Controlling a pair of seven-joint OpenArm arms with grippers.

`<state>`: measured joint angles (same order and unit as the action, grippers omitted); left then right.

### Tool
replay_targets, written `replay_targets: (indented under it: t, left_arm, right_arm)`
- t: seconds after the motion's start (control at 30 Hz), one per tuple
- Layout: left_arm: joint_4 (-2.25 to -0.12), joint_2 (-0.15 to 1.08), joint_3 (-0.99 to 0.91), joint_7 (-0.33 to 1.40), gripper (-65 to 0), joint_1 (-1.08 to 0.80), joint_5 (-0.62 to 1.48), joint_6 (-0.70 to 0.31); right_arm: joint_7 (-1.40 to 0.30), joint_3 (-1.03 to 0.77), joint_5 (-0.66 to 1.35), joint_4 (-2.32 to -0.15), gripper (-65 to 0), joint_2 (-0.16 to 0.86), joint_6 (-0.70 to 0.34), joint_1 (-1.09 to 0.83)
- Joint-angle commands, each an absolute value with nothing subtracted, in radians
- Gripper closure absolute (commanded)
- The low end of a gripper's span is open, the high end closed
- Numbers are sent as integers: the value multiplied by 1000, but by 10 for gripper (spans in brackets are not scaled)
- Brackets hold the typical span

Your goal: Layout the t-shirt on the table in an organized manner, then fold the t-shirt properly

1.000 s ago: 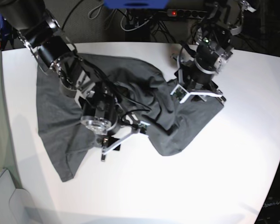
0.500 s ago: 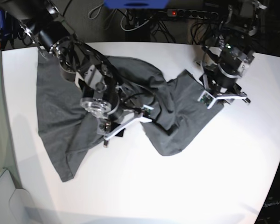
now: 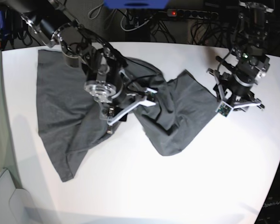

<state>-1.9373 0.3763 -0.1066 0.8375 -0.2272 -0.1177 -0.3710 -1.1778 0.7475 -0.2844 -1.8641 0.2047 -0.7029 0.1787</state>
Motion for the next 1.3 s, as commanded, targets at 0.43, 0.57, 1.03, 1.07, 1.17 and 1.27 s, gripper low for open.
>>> replay_targets:
  t: [0.43,0.57,1.03,1.07,1.17,1.27]
  left_arm:
    - [-1952,383,-110,823,-229,-225,-114,-364]
    - [-1952,383,-110,823,-229,-225,-114,-364]
    - [-1952,383,-110,823,-229,-222,-114,-364]
    - [-1952,383,-110,823,-229,-222,-114,-364]
    - [-1952,383,-110,823,-229,-220,-114,-364]
    - [-1952,383,-110,823,-229,-220,-114,-364]
  right_arm:
    - [-1171,740,-298,-1883,-330,191,-698,206]
    - [-1173,742,-298,-1883,-330,177,-698,205]
    - [-1167,796,-298,-1811,-330,151,-698,236]
    - [-1164,796,-298,-1791,-330,151,-698,240]
    - [-1162,796,-298,-1755,-329,151,-698,257]
    - [-1161,796,-298,-1750,-326,151,-698,272]
